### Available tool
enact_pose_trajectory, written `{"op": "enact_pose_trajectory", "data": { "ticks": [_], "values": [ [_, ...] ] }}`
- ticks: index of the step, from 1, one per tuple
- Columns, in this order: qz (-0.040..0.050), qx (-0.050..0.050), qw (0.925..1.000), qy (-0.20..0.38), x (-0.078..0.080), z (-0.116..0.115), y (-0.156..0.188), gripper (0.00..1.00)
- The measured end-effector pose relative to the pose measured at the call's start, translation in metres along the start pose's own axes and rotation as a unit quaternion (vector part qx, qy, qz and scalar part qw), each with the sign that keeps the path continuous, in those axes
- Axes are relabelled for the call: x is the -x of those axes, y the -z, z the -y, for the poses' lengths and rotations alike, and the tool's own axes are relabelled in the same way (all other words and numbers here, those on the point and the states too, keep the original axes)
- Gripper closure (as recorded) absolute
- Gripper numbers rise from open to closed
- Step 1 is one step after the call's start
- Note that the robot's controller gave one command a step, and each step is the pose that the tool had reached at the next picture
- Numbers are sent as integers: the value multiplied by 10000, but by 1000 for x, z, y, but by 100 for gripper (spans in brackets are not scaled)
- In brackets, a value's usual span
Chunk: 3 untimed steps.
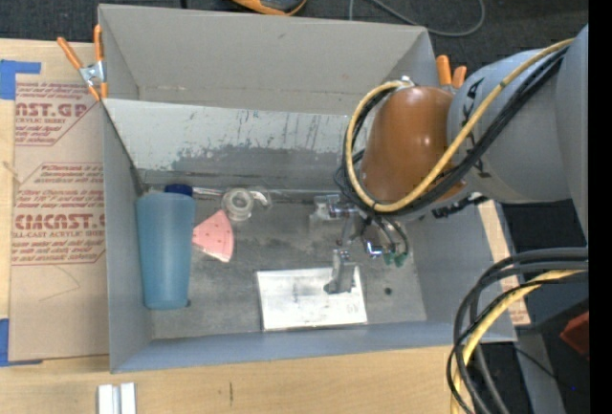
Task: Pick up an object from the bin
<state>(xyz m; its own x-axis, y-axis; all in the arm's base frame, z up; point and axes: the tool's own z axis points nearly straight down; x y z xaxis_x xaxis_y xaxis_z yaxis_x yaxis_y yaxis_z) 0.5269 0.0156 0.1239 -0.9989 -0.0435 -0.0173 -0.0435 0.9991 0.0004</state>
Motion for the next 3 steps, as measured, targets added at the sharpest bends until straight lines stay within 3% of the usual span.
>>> {"op": "enact_pose_trajectory", "data": {
  "ticks": [1, 2, 3],
  "values": [
    [-107, 5, 9999, 4, -12, -7, -45, 0],
    [-2, 11, 9999, -167, -12, -8, -59, 100],
    [5, 10, 9998, -216, -14, -8, -53, 100]
  ]
}}
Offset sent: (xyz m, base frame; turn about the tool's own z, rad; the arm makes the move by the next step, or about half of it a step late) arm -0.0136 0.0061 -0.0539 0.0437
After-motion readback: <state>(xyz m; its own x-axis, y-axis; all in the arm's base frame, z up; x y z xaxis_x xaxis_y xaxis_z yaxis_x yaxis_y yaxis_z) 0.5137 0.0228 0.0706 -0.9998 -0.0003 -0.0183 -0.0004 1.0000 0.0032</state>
